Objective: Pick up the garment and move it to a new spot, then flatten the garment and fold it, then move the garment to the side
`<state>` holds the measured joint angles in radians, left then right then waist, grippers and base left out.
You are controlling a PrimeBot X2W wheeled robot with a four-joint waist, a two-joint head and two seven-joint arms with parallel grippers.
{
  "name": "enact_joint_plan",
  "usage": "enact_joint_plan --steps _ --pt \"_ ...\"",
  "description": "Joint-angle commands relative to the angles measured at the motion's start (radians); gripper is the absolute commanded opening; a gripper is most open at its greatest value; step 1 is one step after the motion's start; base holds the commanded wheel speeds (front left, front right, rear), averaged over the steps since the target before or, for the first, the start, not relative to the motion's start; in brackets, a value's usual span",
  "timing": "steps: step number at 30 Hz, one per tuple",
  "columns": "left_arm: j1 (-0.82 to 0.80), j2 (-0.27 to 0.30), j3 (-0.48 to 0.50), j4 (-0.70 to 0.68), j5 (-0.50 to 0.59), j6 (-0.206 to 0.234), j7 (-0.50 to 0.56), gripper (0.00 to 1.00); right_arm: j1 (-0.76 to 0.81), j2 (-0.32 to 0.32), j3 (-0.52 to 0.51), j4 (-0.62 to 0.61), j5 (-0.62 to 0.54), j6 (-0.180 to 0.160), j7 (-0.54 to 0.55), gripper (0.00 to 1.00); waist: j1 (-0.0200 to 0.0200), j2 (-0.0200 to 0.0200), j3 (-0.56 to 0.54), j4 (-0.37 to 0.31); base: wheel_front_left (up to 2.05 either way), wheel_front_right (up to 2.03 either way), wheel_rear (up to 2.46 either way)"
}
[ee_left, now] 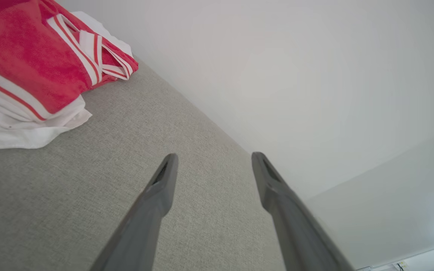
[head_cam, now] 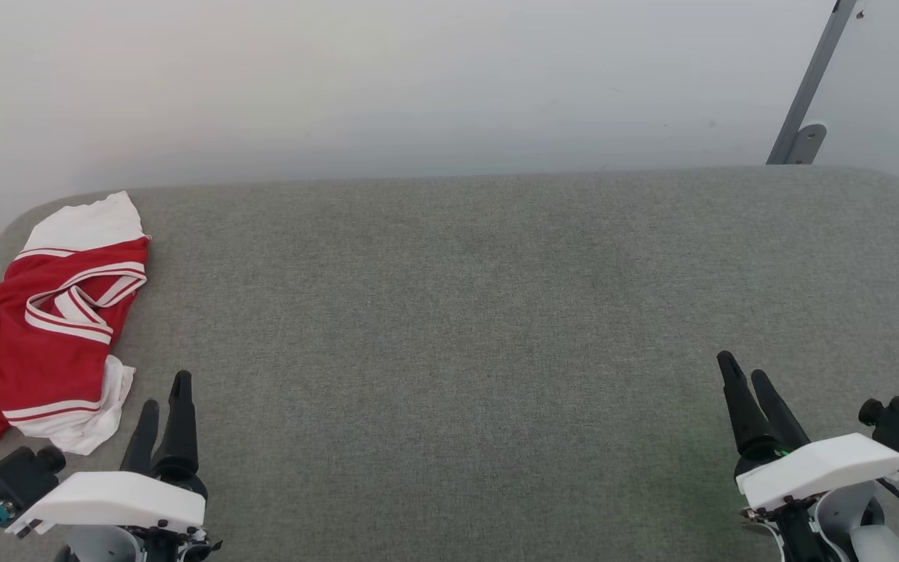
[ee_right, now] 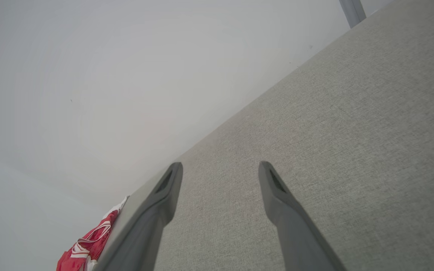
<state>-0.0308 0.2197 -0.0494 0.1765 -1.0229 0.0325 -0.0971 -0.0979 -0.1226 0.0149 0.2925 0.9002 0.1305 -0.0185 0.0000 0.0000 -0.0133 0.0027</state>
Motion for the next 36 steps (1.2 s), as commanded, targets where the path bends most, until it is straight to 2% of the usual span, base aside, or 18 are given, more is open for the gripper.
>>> enact_joint_plan --steps 1,19,36 --pt "-0.002 0.011 0.000 -0.018 0.039 -0.003 -0.009 1.00 -0.026 -0.007 0.003 -0.015 -0.025 0.000 -0.011 1.00 0.0000 0.0000 0.000 0.000 0.00 0.00 0.00" --pt "0.027 0.019 0.010 -0.040 0.278 -0.020 -0.059 1.00 -0.028 -0.017 0.018 -0.019 -0.205 0.000 -0.056 1.00 0.0000 0.0000 -0.003 0.003 0.00 0.00 0.00" --pt "0.048 0.007 0.032 -0.059 0.449 -0.045 -0.098 1.00 -0.031 -0.026 0.031 -0.018 -0.336 0.000 -0.093 1.00 0.0000 0.0000 -0.005 0.005 0.00 0.00 0.00"
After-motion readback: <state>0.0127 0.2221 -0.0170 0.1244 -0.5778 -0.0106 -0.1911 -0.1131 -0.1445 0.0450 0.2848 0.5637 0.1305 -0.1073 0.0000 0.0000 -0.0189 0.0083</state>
